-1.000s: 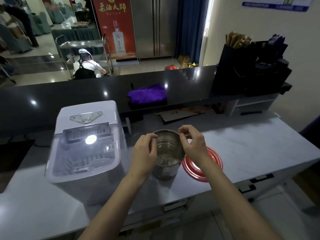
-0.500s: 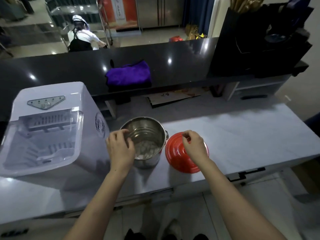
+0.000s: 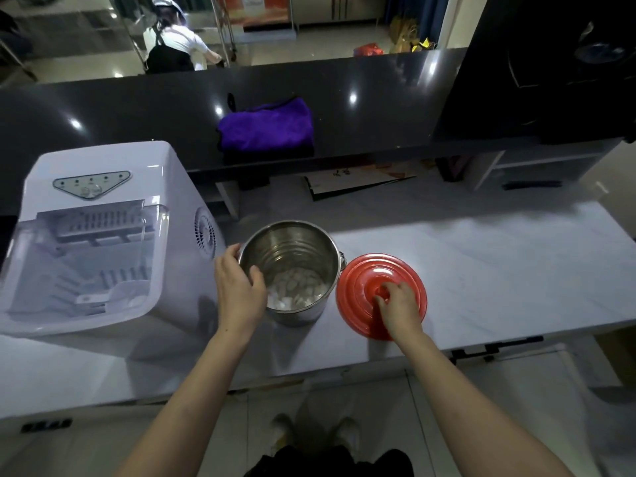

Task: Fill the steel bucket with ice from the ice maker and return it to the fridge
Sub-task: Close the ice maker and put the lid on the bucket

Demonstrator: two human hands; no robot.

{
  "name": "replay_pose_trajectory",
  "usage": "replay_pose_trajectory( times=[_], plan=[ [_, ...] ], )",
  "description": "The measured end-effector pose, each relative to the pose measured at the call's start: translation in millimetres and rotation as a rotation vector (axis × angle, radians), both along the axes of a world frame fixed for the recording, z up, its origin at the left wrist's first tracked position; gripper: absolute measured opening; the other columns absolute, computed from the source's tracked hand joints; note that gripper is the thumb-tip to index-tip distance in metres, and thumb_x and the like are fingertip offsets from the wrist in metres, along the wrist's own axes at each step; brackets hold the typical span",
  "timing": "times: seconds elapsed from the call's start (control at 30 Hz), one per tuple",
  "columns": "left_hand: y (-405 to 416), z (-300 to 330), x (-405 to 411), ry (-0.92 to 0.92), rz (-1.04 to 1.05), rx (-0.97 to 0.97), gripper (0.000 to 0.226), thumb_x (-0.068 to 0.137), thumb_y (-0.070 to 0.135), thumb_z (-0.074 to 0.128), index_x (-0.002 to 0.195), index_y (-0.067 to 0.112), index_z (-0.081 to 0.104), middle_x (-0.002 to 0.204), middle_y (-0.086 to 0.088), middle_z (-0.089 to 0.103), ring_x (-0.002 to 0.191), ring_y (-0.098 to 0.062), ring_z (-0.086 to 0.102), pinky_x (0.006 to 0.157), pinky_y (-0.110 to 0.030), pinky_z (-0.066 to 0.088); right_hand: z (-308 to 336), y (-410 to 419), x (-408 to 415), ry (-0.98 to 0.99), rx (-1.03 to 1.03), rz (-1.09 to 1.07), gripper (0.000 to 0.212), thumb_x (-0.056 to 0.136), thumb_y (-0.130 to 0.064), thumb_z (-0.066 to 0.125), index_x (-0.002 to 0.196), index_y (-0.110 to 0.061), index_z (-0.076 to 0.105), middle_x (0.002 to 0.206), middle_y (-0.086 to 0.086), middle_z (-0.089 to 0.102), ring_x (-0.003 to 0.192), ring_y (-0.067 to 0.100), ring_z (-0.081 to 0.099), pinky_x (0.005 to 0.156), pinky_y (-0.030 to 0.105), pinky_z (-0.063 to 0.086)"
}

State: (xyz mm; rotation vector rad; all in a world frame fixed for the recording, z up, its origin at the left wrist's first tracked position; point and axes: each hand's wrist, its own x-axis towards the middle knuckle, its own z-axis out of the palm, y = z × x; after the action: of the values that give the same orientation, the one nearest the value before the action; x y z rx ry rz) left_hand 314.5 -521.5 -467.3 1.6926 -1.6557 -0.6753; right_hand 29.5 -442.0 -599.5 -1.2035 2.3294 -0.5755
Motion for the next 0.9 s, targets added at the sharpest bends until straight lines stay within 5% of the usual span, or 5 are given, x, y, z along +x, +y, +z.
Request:
replay_pose_trajectory(
  times=[0.57, 0.9],
  plan=[
    [-11, -1, 12, 0.187, 0.016, 0.089, 0.045, 0.11, 0.023, 0.039, 0.151, 0.005, 0.041, 0.15, -0.01, 0.048, 0.139, -0.021, 0.043, 0.107, -0.023, 0.028, 17, -15, -14, -0.057, -0.1, -0.178, 0.026, 0.098, -0.018, 0.069, 0.122, -0.006, 0.072, 0.121, 0.021, 0.064, 0.111, 0.04, 0.062, 0.099, 0.042, 0.048],
    [-13, 3, 16, 0.238, 0.006, 0.119, 0.042, 0.111, 0.025, 0.039, 0.148, 0.007, 0.045, 0.149, -0.008, 0.05, 0.137, -0.021, 0.045, 0.106, -0.024, 0.03, 82, -37, 5, -0.317, -0.378, -0.22, 0.023, 0.101, -0.021, 0.065, 0.123, -0.019, 0.075, 0.114, 0.007, 0.07, 0.101, 0.022, 0.066, 0.091, 0.031, 0.051]
  ],
)
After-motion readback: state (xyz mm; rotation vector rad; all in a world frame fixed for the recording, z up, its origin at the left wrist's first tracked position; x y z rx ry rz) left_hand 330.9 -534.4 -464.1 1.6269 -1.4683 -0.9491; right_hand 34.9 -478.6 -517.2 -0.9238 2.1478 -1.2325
